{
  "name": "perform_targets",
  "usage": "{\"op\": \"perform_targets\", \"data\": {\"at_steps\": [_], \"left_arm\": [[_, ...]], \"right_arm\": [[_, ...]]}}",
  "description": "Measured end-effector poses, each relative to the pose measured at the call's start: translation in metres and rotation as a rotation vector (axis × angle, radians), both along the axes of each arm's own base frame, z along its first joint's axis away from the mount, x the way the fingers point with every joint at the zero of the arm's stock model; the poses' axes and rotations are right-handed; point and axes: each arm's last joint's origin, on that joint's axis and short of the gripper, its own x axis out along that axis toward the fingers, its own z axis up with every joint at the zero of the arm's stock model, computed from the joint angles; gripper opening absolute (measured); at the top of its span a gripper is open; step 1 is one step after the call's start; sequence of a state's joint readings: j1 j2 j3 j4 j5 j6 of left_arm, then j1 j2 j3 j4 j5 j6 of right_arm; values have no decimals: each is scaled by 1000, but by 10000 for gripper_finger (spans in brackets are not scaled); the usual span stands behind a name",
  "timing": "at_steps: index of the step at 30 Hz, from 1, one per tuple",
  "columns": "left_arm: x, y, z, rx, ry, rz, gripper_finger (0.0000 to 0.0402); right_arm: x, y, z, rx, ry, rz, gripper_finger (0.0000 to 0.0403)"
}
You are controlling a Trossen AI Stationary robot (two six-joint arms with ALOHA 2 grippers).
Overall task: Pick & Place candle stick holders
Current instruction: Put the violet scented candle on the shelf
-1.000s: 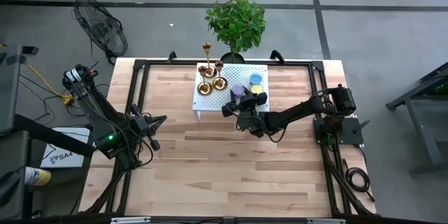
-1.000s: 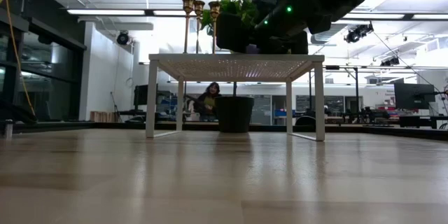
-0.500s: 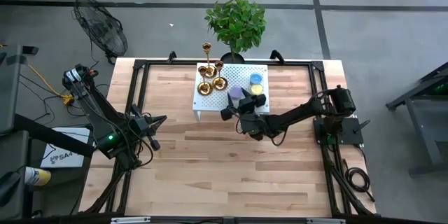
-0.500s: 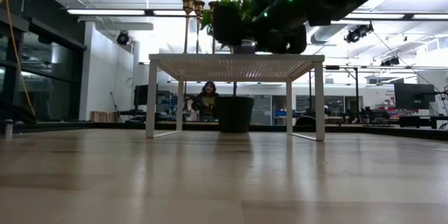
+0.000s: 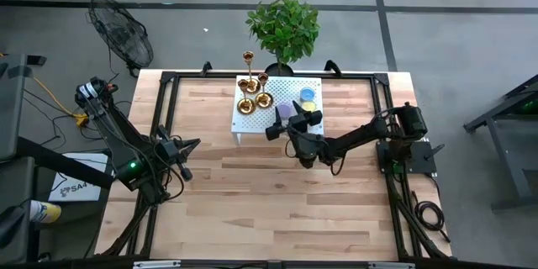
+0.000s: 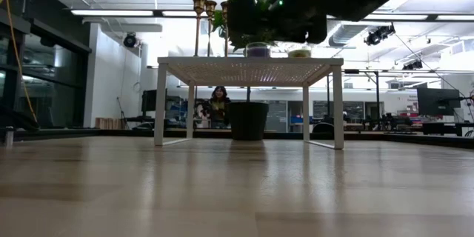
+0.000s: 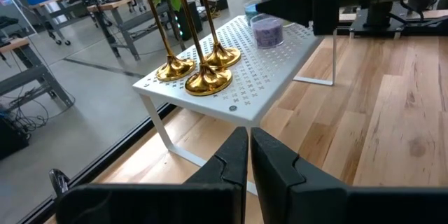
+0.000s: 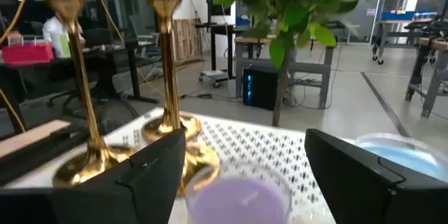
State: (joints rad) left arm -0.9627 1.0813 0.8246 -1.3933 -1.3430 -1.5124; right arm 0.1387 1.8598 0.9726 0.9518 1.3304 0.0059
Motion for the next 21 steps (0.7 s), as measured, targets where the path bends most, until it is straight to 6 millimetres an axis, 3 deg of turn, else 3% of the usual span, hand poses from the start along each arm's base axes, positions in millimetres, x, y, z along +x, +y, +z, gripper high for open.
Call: {"op": "perform_targets", "data": {"at_steps": [6, 11, 21], "left_arm": [[0, 0, 0, -3, 4, 0, 17], [0, 0, 0, 0, 7, 0, 17], [0, 0, 0, 3, 10, 1, 17]], "right_arm": [[-6, 8, 17, -36, 20, -71, 288], [-17, 27, 28, -28, 121, -147, 288], [-31, 77, 32, -74, 231, -13, 248]]}}
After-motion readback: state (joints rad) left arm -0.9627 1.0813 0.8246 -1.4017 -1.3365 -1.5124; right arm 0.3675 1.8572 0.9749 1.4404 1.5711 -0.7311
